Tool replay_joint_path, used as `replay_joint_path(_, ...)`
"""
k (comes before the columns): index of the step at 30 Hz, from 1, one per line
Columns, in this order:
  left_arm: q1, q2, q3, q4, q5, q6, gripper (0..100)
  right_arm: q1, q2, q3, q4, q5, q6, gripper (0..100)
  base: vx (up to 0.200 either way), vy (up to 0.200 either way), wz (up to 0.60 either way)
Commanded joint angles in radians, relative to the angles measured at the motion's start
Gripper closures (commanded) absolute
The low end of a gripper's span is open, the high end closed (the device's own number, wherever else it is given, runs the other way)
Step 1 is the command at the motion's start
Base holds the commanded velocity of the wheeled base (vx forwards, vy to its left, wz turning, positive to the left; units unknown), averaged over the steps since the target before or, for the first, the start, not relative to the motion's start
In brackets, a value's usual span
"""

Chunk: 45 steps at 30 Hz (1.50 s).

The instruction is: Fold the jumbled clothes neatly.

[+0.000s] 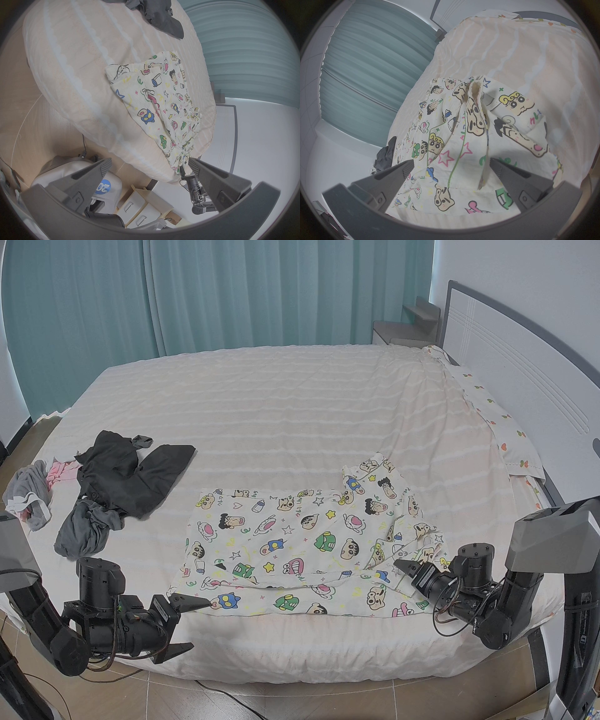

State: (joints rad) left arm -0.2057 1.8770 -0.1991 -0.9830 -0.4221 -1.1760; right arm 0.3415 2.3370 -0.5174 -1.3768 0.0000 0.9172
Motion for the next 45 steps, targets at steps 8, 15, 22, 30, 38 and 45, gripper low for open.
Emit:
replay_joint_path(8, 0.0, 0.004, -0.002, 0.0, 0.0, -0.001, 0, -0.006, 0.045, -0.033, -0.001, 0.0, 0.0, 100, 0.0, 0.0, 0.0)
replay_joint_path(15, 0.0, 0.004, -0.002, 0.0, 0.002, -0.001, 0, -0.002, 0.031, -0.026, -0.001, -0.005, 0.002, 100, 0.0, 0.0, 0.0)
replay_joint_path(22, 0.0, 0.004, 0.0, 0.0, 0.002, -0.001, 0, -0.001, -0.005, -0.001, -0.001, -0.015, 0.0, 100, 0.0, 0.0, 0.0)
replay_joint_path(30, 0.0, 0.004, 0.0, 0.0, 0.002, -0.001, 0, 0.027, -0.125, 0.017, 0.062, -0.035, -0.001, 100, 0.0, 0.0, 0.0)
replay_joint_path(38, 0.0, 0.004, 0.0, 0.0, 0.002, -0.001, 0, 0.085, -0.211, 0.016, 0.166, -0.086, -0.001, 100, 0.0, 0.0, 0.0)
replay_joint_path(45, 0.0, 0.004, 0.0, 0.0, 0.002, -0.001, 0, 0.099, -0.243, 0.016, 0.237, -0.127, 0.0, 100, 0.0, 0.0, 0.0)
